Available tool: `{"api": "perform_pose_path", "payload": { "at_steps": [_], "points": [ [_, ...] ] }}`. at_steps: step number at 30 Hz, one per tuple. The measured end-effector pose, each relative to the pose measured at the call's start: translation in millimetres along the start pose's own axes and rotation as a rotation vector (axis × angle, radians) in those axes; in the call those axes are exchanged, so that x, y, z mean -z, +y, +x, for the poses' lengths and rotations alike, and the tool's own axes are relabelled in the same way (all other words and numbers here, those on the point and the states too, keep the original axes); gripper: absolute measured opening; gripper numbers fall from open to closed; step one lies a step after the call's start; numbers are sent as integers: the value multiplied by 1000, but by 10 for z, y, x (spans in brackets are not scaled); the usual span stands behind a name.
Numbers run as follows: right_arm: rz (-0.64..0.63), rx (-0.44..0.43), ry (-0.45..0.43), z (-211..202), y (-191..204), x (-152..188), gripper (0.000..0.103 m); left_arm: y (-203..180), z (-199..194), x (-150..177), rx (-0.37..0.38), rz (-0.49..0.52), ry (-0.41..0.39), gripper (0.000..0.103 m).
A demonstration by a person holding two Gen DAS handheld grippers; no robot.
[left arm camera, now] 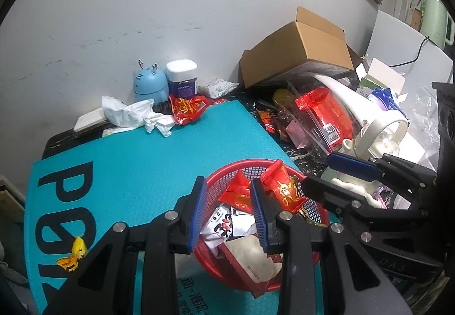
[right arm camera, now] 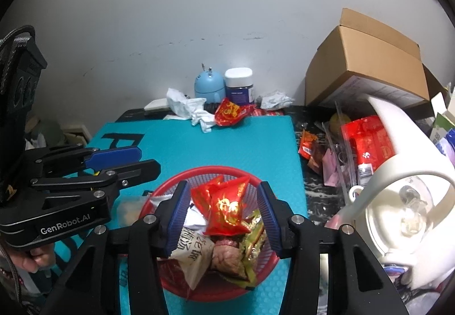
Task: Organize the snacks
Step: 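Open both tools to drop the red packets into the basket, then move both open tools toward the brown chocolate bar on the mat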
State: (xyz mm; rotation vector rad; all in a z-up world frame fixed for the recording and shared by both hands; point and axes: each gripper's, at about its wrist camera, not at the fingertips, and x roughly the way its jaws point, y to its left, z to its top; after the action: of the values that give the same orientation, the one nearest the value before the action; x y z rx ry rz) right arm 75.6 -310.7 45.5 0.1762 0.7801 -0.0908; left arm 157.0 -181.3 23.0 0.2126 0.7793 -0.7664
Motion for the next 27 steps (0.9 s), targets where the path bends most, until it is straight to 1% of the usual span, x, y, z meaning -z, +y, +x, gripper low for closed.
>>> {"api": "perform_pose_path", "payload": {
  "at_steps": [6,13,21,25,26,27],
  "points": [
    [-10,-4,-31,-169,77,-39,48,5,-200,-12,-23,-9,-22,31],
    [-47,-12,-93,-467,246,-116,48,-1,-558,-19,-59,-17,-70,31],
    [-82,-60,-164,-867,458,-173,48,-51,-1057,27,-121,-16,-137,31],
    [-101,-87,-192,-1047,576,-150,51,-62,-1310,117,-148,-30,-159,31],
    [-108,-93,-198,-1091,607,-140,51,-63,-1346,135,-151,-33,-161,32],
    [-112,-98,-203,-1122,628,-130,52,-68,-1399,165,-156,-36,-162,38]
  ]
}}
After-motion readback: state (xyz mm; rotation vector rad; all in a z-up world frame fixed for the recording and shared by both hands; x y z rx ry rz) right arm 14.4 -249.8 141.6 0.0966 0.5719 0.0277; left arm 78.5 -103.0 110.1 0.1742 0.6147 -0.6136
